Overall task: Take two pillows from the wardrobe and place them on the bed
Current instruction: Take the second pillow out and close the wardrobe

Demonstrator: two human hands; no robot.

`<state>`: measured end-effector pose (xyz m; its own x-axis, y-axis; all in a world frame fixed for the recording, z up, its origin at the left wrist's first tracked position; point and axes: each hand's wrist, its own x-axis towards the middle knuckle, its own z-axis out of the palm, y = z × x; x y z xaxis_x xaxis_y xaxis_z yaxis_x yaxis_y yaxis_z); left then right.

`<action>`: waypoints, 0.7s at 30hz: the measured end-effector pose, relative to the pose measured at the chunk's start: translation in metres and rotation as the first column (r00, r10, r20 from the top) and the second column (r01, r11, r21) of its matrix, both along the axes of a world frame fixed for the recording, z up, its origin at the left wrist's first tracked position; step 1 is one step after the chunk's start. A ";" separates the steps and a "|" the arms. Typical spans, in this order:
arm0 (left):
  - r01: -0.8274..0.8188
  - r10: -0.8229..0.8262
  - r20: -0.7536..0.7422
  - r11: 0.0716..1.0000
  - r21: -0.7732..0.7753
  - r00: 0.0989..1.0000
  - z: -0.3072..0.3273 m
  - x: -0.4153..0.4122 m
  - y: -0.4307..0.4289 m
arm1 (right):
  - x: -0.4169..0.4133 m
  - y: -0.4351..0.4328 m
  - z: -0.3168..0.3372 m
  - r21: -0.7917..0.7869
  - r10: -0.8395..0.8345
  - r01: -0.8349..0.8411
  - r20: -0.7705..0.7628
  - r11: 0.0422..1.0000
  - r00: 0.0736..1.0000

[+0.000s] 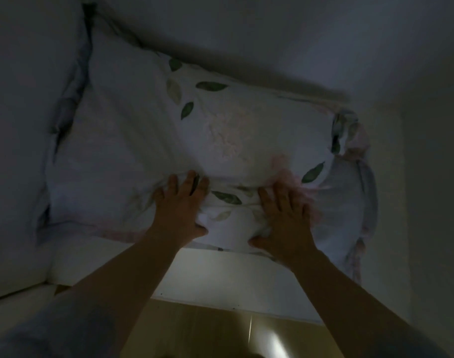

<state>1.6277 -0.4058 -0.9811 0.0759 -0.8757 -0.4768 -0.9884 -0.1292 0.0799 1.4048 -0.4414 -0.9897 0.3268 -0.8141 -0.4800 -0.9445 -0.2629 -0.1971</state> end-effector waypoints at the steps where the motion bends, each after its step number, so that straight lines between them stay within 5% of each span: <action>1: 0.004 -0.004 0.004 1.000 0.000 1.000 -0.002 0.001 -0.002 | 0.000 -0.002 -0.003 -0.017 0.009 -0.010 -0.018 1.000 1.000; 6: 0.070 -0.066 0.061 0.995 -0.067 0.996 -0.018 0.006 -0.013 | 0.003 -0.015 -0.014 -0.108 0.060 -0.069 -0.088 0.992 0.994; 9: 0.096 -0.088 0.050 0.975 -0.201 0.995 -0.016 0.011 -0.023 | 0.007 -0.029 -0.005 -0.185 0.018 0.000 0.091 0.983 0.996; 12: 0.102 -0.132 -0.100 0.959 -0.265 0.986 0.003 0.014 -0.037 | 0.013 -0.048 0.015 -0.097 -0.038 0.063 0.242 0.993 0.969; 17: 0.041 -0.109 -0.215 0.954 -0.298 0.971 0.059 0.021 -0.039 | 0.018 -0.042 0.070 -0.020 -0.104 0.112 0.255 0.993 0.961; 21: 0.049 -0.287 -0.448 0.881 -0.471 0.847 0.118 0.027 -0.017 | 0.011 -0.020 0.137 0.053 -0.200 0.194 0.331 0.980 0.922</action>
<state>1.6546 -0.4229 -0.8633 -0.2309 -0.9728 0.0163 -0.8010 0.1996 0.5644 1.4159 -0.4616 -0.8525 0.3045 -0.8702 -0.3873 -0.8557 -0.0714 -0.5125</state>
